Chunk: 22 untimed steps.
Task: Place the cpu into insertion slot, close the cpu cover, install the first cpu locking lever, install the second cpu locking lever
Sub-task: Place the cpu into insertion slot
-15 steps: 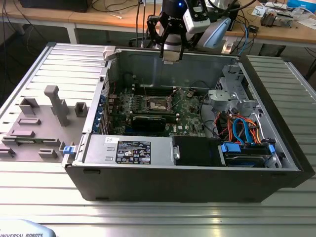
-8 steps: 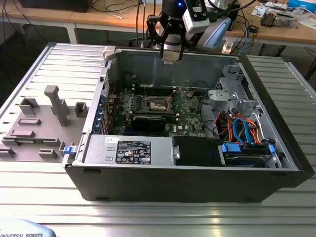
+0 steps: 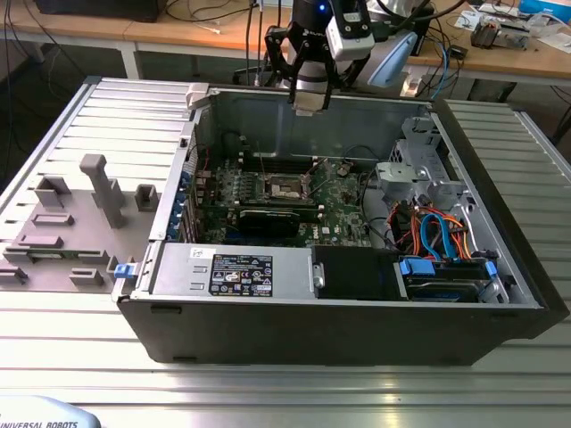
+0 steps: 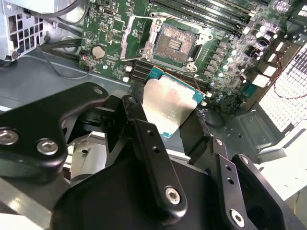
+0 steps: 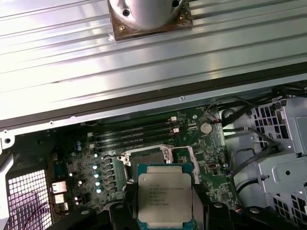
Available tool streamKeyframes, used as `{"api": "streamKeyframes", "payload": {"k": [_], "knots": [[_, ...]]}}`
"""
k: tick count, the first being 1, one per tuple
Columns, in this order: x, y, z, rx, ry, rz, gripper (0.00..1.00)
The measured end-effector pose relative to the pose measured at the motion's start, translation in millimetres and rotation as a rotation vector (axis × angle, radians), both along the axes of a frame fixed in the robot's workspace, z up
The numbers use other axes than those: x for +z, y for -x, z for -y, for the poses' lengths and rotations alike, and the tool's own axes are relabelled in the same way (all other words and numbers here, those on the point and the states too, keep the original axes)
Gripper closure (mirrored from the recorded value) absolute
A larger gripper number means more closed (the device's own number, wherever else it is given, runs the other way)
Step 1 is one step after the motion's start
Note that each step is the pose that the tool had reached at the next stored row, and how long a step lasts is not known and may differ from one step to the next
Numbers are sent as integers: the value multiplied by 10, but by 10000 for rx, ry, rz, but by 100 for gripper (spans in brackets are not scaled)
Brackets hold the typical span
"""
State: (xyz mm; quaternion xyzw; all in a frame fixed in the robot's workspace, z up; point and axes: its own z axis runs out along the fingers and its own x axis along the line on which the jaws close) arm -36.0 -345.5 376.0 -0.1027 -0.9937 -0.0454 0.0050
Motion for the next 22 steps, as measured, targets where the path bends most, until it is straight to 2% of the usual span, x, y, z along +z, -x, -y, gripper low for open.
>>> {"api": "streamKeyframes", "payload": {"k": [4,6,8,22], "knots": [[-3,1,0,-671,-1,0,46],[-4,1,0,-1168,-1,0,46],[-4,1,0,-1412,0,0,46],[-5,1,0,-1631,-1,0,46]]}}
